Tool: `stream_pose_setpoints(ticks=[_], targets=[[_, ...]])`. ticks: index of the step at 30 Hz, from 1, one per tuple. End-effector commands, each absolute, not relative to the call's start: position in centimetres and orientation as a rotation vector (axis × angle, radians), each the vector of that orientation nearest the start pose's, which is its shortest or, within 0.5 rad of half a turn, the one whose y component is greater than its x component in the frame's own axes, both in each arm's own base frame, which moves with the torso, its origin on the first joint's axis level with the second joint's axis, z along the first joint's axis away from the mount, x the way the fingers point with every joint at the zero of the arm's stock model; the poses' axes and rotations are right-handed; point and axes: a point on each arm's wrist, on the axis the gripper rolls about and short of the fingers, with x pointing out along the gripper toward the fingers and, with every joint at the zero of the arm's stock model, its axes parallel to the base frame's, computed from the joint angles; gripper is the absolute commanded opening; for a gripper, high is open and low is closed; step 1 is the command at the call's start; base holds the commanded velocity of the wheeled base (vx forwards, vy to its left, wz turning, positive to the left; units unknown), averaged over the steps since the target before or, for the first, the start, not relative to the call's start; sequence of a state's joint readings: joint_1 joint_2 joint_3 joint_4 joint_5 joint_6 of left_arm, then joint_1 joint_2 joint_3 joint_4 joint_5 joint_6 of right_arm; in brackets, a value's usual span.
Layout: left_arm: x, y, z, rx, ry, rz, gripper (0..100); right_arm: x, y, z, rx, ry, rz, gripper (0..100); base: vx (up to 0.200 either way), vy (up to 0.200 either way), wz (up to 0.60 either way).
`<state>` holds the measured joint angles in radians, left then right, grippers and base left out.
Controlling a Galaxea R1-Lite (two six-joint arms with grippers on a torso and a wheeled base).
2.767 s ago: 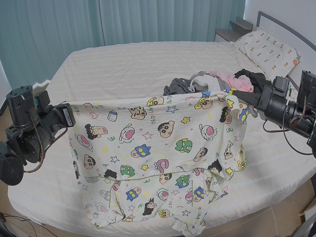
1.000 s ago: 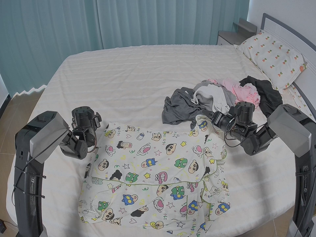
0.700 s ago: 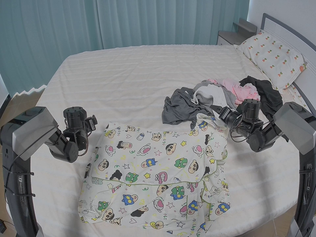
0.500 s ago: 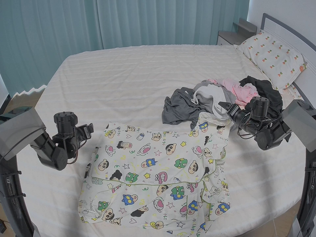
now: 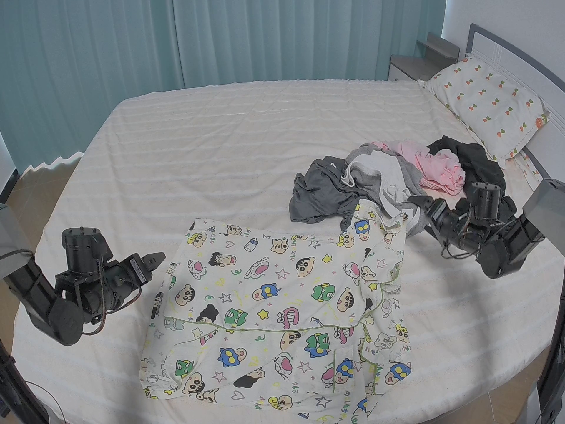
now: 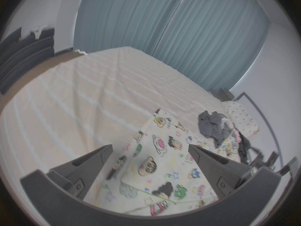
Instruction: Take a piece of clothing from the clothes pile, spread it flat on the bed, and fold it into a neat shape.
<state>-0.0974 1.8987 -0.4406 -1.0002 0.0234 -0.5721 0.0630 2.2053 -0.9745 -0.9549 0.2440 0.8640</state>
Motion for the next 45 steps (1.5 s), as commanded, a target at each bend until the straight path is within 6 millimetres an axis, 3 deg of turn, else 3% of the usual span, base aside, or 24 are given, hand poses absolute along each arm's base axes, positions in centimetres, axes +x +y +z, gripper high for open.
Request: stream_pose_setpoints(ticks=[1,4,8,12,21,45], targets=[[21.8,-2.6,9.8,-0.757,0.495,-0.107,100,33.5,1.0,4.0,0.707,0.625,0.288,100,0.0,0.0,0.0],[19.8,-2.6,10.7,-0.884,0.507,-0.185,100,31.8,0.3,2.6,0.659,0.682,0.397,100,0.0,0.0,0.0],[17.7,-2.5,11.1,-0.988,0.535,-0.245,100,31.3,0.9,2.2,0.662,0.72,0.458,100,0.0,0.0,0.0],[16.5,-2.6,10.3,-1.009,0.608,-0.288,100,31.3,2.0,1.4,0.603,0.745,0.514,100,0.0,0.0,0.0],[17.5,-2.6,8.3,-1.035,0.708,-0.216,100,31.7,4.1,-0.8,0.565,0.818,0.57,100,0.0,0.0,0.0],[17.8,-2.6,7.8,-1.036,0.732,-0.201,100,32.1,4.2,-2.6,0.585,0.9,0.548,100,0.0,0.0,0.0]])
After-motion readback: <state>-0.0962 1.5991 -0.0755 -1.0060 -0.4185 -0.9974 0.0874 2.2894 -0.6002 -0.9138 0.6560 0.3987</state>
